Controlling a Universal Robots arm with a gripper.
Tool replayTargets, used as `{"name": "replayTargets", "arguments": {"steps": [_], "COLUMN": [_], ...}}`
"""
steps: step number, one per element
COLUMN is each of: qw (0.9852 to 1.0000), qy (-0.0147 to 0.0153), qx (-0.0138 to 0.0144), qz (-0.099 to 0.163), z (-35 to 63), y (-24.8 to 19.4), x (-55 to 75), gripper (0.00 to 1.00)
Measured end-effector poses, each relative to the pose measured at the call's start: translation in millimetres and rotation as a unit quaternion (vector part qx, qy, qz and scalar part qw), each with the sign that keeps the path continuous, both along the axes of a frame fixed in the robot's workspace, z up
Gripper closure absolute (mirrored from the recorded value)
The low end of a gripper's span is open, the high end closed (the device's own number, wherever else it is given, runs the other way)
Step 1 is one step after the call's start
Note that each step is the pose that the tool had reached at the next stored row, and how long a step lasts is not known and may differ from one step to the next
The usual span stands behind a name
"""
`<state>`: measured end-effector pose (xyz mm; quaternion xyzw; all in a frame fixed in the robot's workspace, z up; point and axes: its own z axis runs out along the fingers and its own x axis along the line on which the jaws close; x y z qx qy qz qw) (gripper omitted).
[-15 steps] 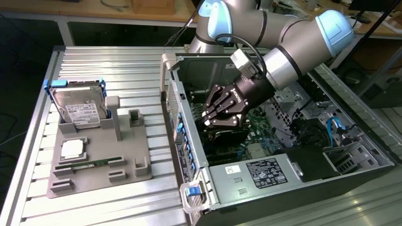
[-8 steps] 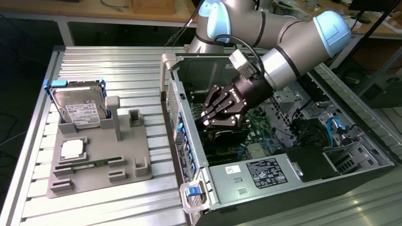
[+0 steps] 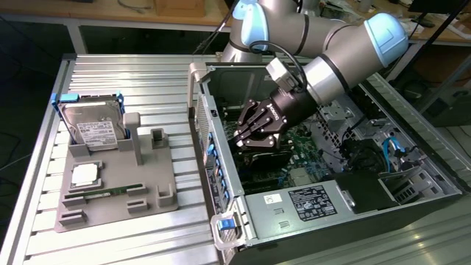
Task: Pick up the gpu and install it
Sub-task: 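Press down on the gpu until it lock into place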
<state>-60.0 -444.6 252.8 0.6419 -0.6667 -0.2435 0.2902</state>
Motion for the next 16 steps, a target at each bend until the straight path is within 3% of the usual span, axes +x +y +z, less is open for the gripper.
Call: {"name": "replayTargets", "arguments": {"steps": [8,10,14,16], "qw": [1.0,1.0,1.0,1.0], "qy": [0.0014,0.0031,0.0073,0.007], "qx": [0.0003,0.0011,0.0005,-0.002], "qz": [0.0,0.0,0.0,0.0], "z": [-2.7,-2.3,-0.4,-0.3], "y": [0.2,0.3,0.4,2.3], "x": [0.0,3.0,10.8,11.0], "gripper": [0.89,0.89,0.89,0.89]}}
